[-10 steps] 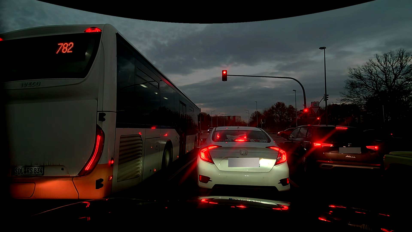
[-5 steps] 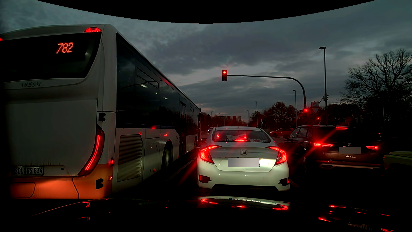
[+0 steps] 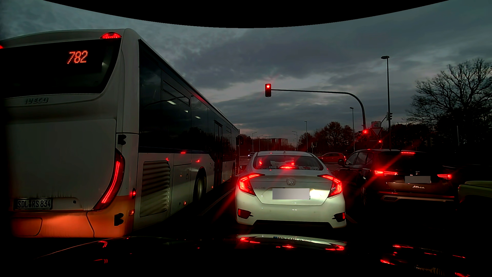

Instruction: Follow the waypoints while adhering to traffic rules and regulations

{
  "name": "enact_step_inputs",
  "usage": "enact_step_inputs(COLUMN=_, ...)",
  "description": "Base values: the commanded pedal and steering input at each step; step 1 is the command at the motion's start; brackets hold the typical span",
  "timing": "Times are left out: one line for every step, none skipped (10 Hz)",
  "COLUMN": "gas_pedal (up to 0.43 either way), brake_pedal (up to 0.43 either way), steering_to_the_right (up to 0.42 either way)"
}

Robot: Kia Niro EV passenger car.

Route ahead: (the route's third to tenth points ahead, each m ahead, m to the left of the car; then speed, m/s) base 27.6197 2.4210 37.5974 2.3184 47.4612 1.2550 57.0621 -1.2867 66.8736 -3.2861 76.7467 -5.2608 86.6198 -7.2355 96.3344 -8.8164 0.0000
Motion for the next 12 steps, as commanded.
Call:
enact_step_inputs(gas_pedal=0.000, brake_pedal=0.366, steering_to_the_right=0.014)
enact_step_inputs(gas_pedal=0.000, brake_pedal=0.366, steering_to_the_right=0.014)
enact_step_inputs(gas_pedal=0.000, brake_pedal=0.366, steering_to_the_right=0.014)
enact_step_inputs(gas_pedal=0.000, brake_pedal=0.366, steering_to_the_right=0.014)
enact_step_inputs(gas_pedal=0.000, brake_pedal=0.366, steering_to_the_right=0.014)
enact_step_inputs(gas_pedal=0.000, brake_pedal=0.366, steering_to_the_right=0.014)
enact_step_inputs(gas_pedal=0.000, brake_pedal=0.366, steering_to_the_right=0.014)
enact_step_inputs(gas_pedal=0.000, brake_pedal=0.366, steering_to_the_right=0.014)
enact_step_inputs(gas_pedal=0.000, brake_pedal=0.366, steering_to_the_right=0.014)
enact_step_inputs(gas_pedal=0.000, brake_pedal=0.366, steering_to_the_right=0.014)
enact_step_inputs(gas_pedal=0.000, brake_pedal=0.366, steering_to_the_right=0.014)
enact_step_inputs(gas_pedal=0.000, brake_pedal=0.366, steering_to_the_right=0.014)
